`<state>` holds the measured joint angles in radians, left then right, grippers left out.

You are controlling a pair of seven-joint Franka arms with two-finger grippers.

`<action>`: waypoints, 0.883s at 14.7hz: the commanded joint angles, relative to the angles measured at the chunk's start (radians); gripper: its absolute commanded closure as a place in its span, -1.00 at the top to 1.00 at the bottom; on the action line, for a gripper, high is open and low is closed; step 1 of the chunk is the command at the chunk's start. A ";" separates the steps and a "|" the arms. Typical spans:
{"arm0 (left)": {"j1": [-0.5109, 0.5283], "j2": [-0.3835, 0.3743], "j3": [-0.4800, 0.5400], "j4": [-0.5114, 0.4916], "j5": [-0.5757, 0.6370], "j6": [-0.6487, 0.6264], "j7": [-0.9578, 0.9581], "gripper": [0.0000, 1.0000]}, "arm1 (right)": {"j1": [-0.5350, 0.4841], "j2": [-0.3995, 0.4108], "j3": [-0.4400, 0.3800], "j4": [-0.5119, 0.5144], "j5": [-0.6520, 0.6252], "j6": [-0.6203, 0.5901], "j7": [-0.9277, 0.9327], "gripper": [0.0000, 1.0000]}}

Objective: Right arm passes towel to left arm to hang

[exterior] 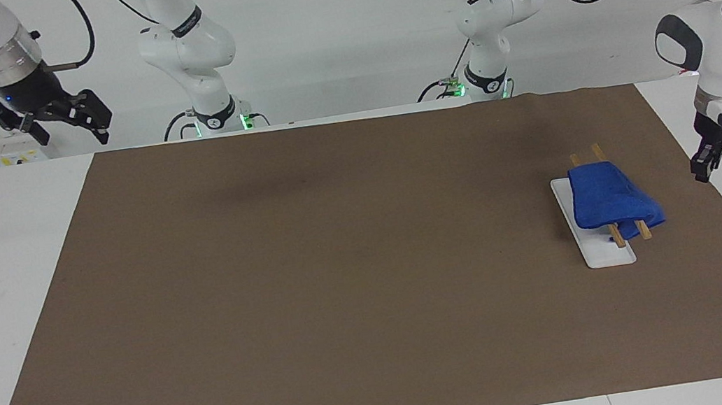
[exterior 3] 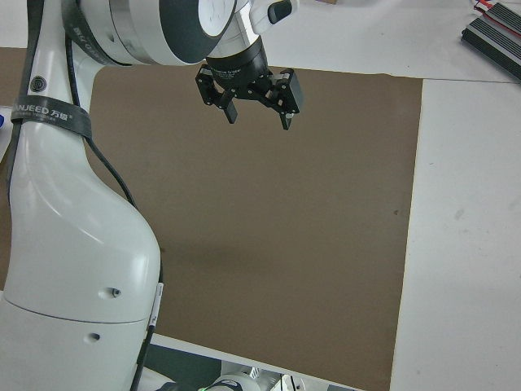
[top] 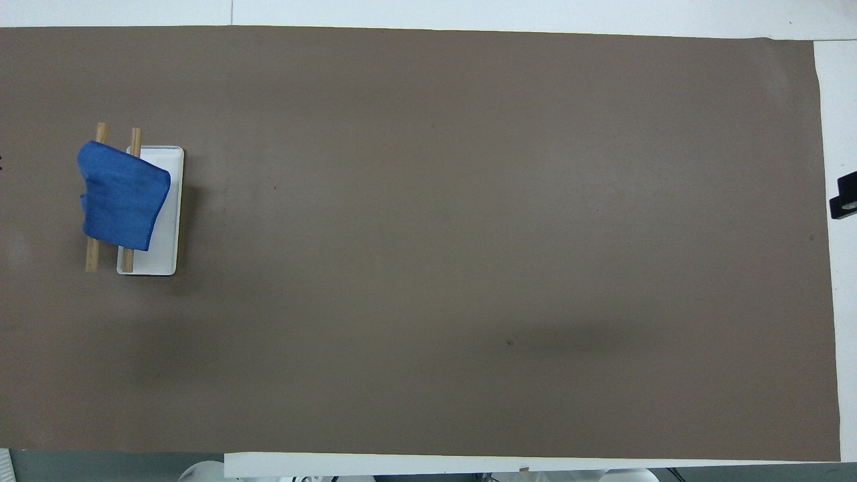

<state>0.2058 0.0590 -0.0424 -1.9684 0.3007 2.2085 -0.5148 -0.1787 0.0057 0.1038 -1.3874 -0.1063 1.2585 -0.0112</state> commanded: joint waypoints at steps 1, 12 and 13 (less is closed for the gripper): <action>-0.049 -0.039 -0.004 0.003 0.014 -0.108 -0.005 1.00 | 0.063 -0.027 -0.052 -0.039 -0.015 0.006 -0.026 1.00; -0.107 -0.085 -0.017 0.362 -0.310 -0.711 0.358 1.00 | 0.111 -0.067 -0.141 -0.102 0.000 0.009 -0.073 1.00; -0.135 -0.077 -0.017 0.390 -0.305 -0.730 0.358 1.00 | 0.105 -0.064 -0.139 -0.102 0.002 0.010 -0.073 1.00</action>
<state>0.1148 -0.0929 -0.0638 -1.6944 0.0122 1.5465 -0.1759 -0.0805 -0.0404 -0.0240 -1.4539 -0.1058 1.2445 -0.0614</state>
